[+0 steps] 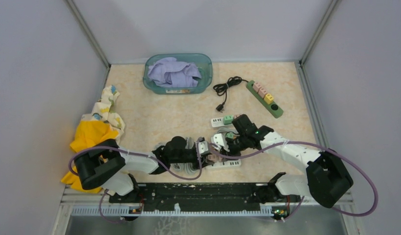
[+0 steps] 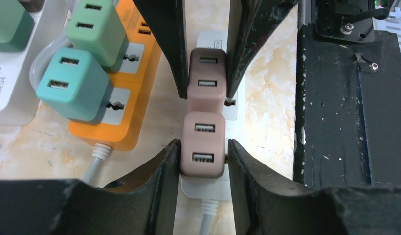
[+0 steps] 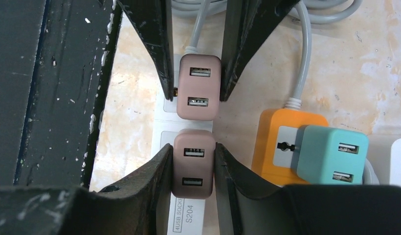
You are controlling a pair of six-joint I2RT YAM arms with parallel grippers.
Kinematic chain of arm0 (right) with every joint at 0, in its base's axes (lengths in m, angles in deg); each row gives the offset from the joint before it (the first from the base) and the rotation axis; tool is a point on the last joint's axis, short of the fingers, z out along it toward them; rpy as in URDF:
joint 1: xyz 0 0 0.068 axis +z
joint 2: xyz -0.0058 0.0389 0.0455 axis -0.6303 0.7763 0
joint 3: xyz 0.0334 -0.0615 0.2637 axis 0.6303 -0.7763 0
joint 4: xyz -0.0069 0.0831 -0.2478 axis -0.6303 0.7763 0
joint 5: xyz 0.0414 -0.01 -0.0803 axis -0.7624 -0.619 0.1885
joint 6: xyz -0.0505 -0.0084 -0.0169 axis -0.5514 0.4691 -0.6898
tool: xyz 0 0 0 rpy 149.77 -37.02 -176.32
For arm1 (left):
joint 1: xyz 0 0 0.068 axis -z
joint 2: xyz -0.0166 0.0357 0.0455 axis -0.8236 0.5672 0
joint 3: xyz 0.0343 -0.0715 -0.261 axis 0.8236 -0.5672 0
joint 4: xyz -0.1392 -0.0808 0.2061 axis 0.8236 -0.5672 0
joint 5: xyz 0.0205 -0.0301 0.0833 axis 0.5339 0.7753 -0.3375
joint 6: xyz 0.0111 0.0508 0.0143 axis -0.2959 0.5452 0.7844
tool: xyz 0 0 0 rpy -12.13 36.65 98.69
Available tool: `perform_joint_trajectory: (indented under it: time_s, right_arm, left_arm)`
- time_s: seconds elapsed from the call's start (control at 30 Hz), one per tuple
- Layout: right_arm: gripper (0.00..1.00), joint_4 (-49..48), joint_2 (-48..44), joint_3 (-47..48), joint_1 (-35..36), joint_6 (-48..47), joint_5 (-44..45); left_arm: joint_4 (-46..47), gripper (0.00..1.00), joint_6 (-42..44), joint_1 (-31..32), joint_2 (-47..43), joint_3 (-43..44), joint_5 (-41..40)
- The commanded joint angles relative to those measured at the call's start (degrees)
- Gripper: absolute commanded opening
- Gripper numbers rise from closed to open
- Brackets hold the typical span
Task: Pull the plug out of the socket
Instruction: Remove the plug from the socket.
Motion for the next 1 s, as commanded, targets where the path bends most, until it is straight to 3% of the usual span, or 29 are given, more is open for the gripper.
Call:
perform_joint_trajectory:
  time_s: [0.0, 0.13, 0.23, 0.27, 0.43, 0.53, 0.7, 0.83, 0.97]
  right_arm:
    - [0.16, 0.62, -0.07, 0.93, 0.93, -1.65, -1.84]
    - [0.05, 0.75, -0.12, 0.95, 1.14, -1.73, -2.09]
    - [0.00, 0.99, -0.13, 1.48, 1.11, -0.97, -1.97]
    - [0.00, 1.22, -0.29, 1.73, 1.08, -0.91, -2.04]
    - [0.00, -1.15, -0.70, 1.73, 1.06, 2.33, -7.31]
    - [0.00, -4.38, -0.44, 2.23, 0.44, 6.04, -4.56]
    - [0.00, 1.34, -4.89, 0.03, -4.91, -2.96, -3.97]
    - [0.00, 8.04, -4.70, -1.52, -3.73, -13.19, -12.57]
    - [0.00, -0.09, -1.39, 0.23, -0.24, -2.13, -11.51]
  left_arm:
    - [3.07, 0.43, 0.44, -0.11, 1.57, 2.48, 1.74]
    - [2.70, 0.27, 0.36, -0.11, 2.72, 3.27, 2.23]
    - [1.34, 0.04, 0.72, -0.06, 3.36, 3.72, 2.79]
    - [0.92, 0.01, 0.86, -0.06, 3.44, 3.74, 2.89]
    - [-0.41, 0.01, 1.60, 0.14, 3.63, 3.47, 2.69]
    - [-0.96, 0.01, 2.08, 0.15, 4.14, 3.18, 2.18]
    - [-0.59, 0.01, 1.95, 0.15, 3.08, 1.27, 1.51]
    - [-0.34, 0.01, 2.11, 0.20, 2.47, 0.66, 1.27]
    - [-0.35, 0.01, 2.11, 0.15, 2.69, 1.17, 1.77]
